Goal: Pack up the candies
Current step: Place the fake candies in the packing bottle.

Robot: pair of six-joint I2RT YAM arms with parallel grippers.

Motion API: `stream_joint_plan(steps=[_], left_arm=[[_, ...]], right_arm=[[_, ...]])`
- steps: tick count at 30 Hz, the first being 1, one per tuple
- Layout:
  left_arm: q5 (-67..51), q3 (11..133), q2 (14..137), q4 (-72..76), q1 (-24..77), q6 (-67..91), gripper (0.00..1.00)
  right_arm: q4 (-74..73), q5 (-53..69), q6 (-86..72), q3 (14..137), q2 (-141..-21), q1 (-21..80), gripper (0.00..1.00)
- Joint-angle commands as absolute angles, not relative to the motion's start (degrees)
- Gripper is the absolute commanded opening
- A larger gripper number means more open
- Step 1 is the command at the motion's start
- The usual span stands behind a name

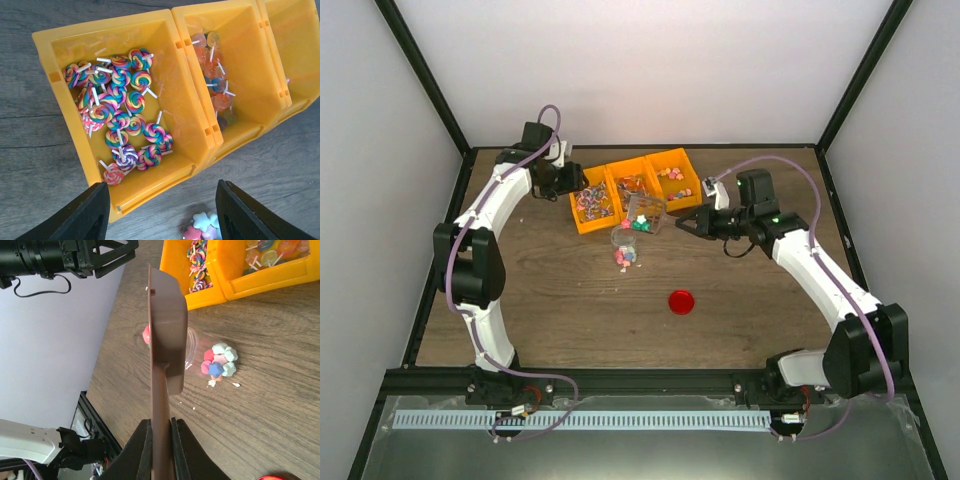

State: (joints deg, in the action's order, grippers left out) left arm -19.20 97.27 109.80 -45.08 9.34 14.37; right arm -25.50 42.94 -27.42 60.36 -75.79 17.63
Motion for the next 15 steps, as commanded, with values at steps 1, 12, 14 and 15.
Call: stream_joint_plan(steps=[1, 12, 14, 15], left_arm=[[-20.04, 96.77, 110.04, -44.02, 9.01, 13.97, 0.60], [-20.13, 96.77, 109.98, -43.86, 8.96, 13.89, 0.60], [-20.20, 96.81, 110.08, -43.85, 8.96, 13.89, 0.60], [-20.21, 96.82, 110.09, -43.86, 8.96, 13.91, 0.60]], right_arm=[[-27.78, 40.95, -24.99, 64.89, -75.92, 20.43, 0.01], [-31.79, 36.62, -22.65, 66.90, -76.86, 22.30, 0.01], [-32.07, 36.52, -22.56, 66.89, -76.89, 22.33, 0.01], [-32.07, 36.48, -22.61, 66.82, -76.90, 22.39, 0.01]])
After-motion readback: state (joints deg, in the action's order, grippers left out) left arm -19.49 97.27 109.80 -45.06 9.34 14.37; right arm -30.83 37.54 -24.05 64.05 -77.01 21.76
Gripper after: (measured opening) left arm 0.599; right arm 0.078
